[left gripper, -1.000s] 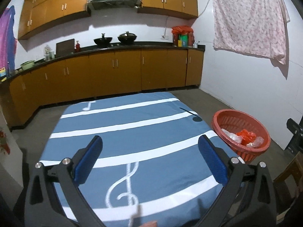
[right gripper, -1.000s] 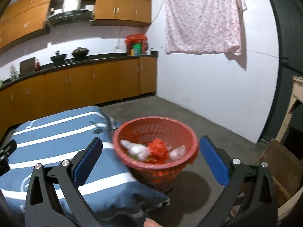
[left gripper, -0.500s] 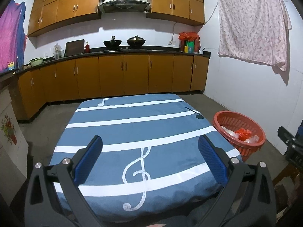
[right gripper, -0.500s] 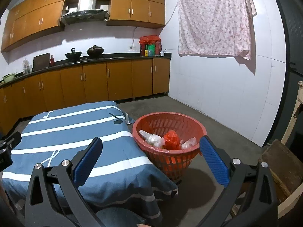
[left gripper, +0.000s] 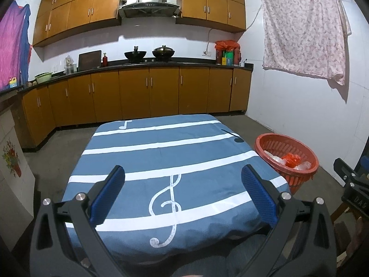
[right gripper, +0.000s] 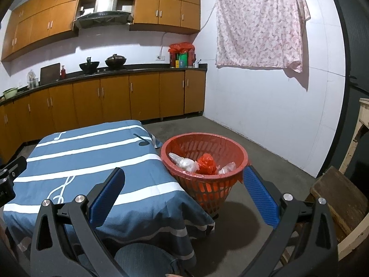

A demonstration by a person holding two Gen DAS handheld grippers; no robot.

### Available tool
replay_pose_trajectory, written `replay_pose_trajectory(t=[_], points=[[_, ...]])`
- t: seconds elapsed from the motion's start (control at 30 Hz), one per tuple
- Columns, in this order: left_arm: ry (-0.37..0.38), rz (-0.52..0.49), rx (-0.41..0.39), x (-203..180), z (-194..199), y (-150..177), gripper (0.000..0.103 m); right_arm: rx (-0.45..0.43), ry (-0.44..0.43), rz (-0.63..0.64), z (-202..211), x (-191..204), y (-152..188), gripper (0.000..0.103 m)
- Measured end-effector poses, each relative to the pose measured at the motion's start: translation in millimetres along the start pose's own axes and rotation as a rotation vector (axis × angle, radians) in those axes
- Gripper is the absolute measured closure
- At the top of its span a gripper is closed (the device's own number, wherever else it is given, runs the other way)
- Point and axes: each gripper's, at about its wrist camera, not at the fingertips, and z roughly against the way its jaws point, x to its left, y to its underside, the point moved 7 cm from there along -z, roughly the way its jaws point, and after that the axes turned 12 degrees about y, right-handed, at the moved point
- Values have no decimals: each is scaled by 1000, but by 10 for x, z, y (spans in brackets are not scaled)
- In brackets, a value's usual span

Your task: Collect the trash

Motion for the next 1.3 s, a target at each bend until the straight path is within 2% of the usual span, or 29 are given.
replay_pose_trajectory(t=[1.3], points=[[7,2,25,-19,-12,98,4,33,1,-6,-36,-9,116,2]])
